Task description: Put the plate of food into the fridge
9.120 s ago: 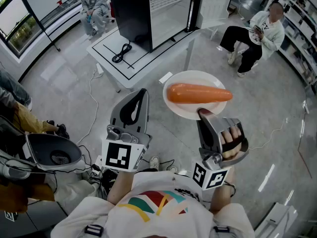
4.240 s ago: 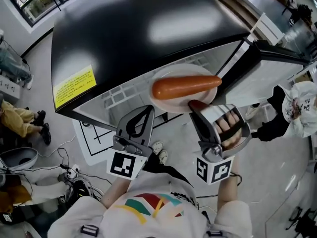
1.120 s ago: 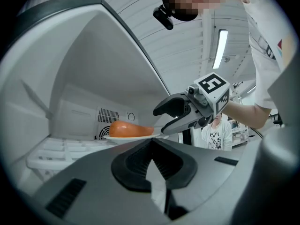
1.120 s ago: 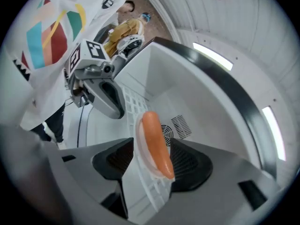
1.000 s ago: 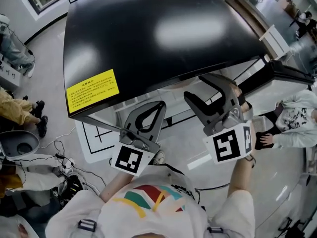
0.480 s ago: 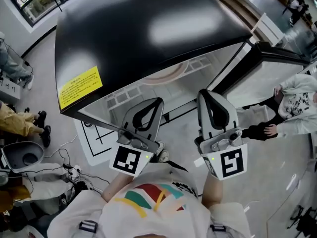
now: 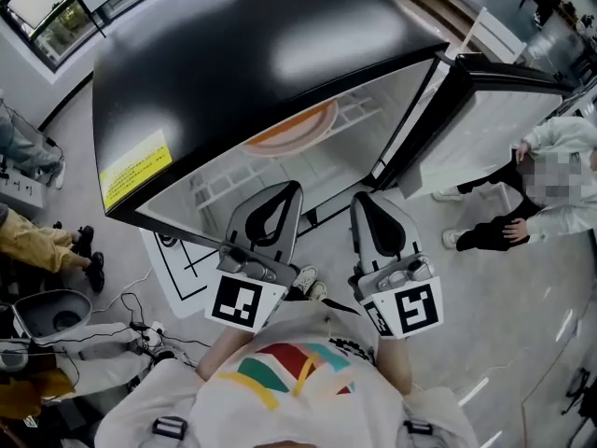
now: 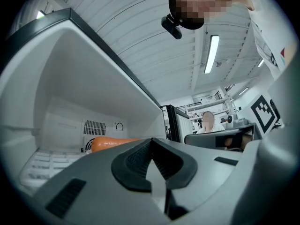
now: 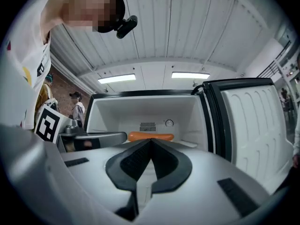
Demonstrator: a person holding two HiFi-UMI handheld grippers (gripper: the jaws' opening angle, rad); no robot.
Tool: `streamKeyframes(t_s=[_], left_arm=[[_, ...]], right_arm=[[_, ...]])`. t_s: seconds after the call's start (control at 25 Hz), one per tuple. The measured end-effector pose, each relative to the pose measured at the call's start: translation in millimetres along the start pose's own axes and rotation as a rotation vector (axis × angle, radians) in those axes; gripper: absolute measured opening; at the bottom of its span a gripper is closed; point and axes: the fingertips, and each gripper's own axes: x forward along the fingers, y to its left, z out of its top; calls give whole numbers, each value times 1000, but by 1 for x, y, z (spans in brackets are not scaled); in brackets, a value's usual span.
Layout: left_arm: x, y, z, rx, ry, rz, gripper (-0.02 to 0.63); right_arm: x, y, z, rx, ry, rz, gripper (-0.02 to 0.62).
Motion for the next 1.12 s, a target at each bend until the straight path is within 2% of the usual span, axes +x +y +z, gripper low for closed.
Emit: streamKeyframes(t_s=[0.2, 0.48, 1.12], left_arm=[[2, -2, 2, 12, -3, -10, 5], [5, 1, 0, 8, 1, -8, 5], [7, 8, 0, 7, 1, 4, 5]], right_arm=[[-3, -3, -9, -26, 31, -41, 0], [3, 5, -7, -65, 41, -17, 0], [12, 7, -7, -84, 44, -7, 0]])
